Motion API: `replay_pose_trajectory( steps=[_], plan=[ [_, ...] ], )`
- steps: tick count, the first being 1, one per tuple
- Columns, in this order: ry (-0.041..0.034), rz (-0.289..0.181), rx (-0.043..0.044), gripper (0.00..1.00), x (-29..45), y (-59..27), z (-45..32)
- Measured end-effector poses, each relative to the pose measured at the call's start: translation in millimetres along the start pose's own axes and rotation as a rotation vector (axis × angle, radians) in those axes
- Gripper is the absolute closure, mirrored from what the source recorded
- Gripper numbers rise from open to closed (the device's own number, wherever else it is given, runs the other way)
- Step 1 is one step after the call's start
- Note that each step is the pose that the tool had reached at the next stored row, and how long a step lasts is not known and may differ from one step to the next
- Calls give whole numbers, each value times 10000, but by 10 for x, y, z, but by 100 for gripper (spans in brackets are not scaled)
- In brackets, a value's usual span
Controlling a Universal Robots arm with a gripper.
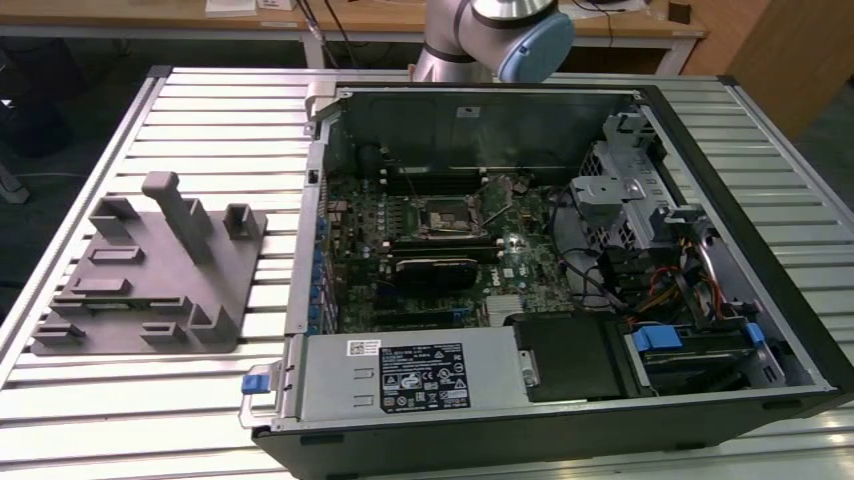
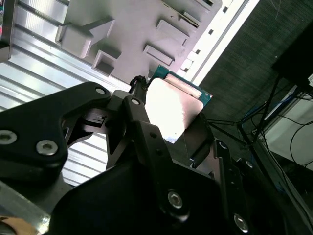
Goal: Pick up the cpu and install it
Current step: 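Pick up the cpu and move it towards the insertion slot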
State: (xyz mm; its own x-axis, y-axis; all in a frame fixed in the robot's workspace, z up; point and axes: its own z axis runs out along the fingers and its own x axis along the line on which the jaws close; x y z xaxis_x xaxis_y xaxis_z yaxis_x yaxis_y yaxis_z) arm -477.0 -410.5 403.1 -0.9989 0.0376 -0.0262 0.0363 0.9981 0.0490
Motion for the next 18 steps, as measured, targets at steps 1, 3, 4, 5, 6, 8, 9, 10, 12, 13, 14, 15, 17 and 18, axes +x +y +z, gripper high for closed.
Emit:
replay_pose_trajectory(
  steps=[1,3,4,5,6,8,9,10,12,13,14,15,17,18],
  plan=[
    [1,0,1,45,-3,1,-1],
    [1,0,0,45,-21,1,0],
    [-1,0,0,45,-33,1,1],
    [0,0,0,45,-47,2,1],
    [1,0,0,45,-60,2,1],
    [0,0,0,45,-86,3,2],
    [0,0,0,45,-99,4,3],
    [0,0,0,45,-112,4,3],
    [0,0,0,45,-136,5,4],
    [0,0,0,45,-147,6,4],
    [-1,0,0,45,-157,6,5],
    [-1,0,0,45,-168,6,5],
    [0,0,0,45,-191,7,5],
    [0,-1,0,45,-204,7,6]
  ],
)
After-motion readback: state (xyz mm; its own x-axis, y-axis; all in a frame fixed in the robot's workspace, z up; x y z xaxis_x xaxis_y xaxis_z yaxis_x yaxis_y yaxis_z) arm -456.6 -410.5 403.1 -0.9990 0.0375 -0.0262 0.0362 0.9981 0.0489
